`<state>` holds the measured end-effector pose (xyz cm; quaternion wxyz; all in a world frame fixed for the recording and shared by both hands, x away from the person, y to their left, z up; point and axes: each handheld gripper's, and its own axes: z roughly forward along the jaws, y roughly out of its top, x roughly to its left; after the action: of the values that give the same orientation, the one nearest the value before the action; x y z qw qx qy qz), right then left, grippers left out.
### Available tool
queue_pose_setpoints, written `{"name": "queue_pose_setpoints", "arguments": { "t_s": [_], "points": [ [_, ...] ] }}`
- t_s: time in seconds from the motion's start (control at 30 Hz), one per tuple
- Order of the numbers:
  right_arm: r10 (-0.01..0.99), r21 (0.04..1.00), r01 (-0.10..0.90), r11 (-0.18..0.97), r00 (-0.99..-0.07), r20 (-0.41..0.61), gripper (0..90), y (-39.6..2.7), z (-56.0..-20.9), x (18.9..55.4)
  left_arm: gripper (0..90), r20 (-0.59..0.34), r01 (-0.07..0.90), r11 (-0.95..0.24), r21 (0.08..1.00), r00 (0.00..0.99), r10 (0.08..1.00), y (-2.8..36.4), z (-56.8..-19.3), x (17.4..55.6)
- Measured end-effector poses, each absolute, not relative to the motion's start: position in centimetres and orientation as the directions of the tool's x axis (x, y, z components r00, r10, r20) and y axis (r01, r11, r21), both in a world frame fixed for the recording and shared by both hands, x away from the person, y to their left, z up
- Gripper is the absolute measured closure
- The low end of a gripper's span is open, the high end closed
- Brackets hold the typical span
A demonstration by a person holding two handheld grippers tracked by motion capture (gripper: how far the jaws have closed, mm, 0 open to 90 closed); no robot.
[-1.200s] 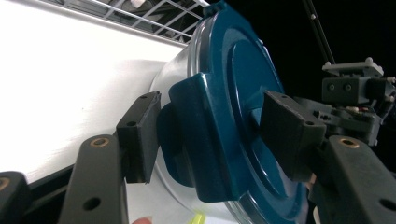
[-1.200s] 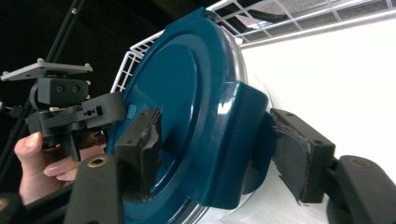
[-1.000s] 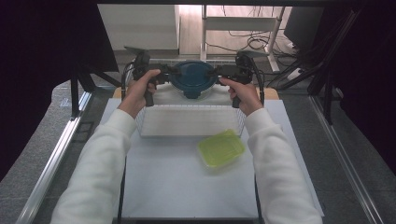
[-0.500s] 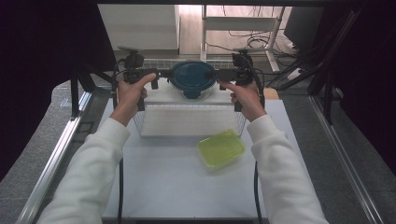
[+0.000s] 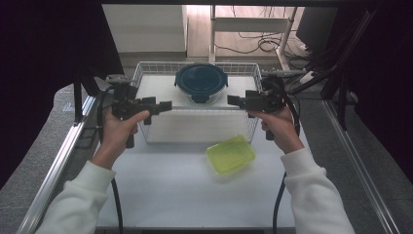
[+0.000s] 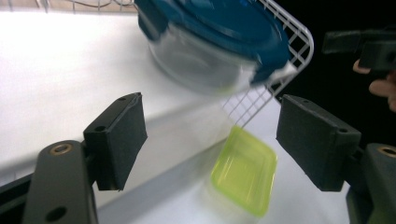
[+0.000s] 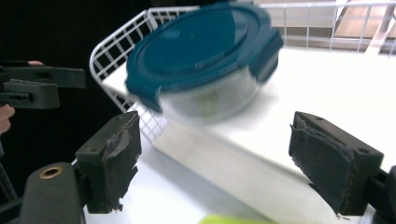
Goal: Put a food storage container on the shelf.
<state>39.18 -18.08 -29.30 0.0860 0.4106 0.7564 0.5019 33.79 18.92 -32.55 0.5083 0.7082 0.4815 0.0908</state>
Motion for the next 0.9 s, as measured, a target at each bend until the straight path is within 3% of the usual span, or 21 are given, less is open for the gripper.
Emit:
{"name": "queue_pose_setpoints", "arguments": {
  "t_s": [0.33,0.5,0.9],
  "points": [
    [0.678,0.853,0.486,0.187,-0.693,0.246,26.6,-21.4,-32.7,34.5,24.0,-0.256,0.544,-0.123,0.830,0.567,0.783,18.3,-36.3,27.9],
    [0.681,0.858,0.460,0.230,-0.706,0.196,29.3,-21.9,-35.0,32.2,23.7,-0.243,0.552,-0.141,0.822,0.562,0.791,18.0,-38.9,26.3],
    [0.705,0.805,0.520,0.286,-0.683,0.191,29.4,-23.7,-40.3,29.9,24.5,-0.278,0.614,-0.121,0.780,0.512,0.813,18.6,-43.9,25.1]
  ]
}}
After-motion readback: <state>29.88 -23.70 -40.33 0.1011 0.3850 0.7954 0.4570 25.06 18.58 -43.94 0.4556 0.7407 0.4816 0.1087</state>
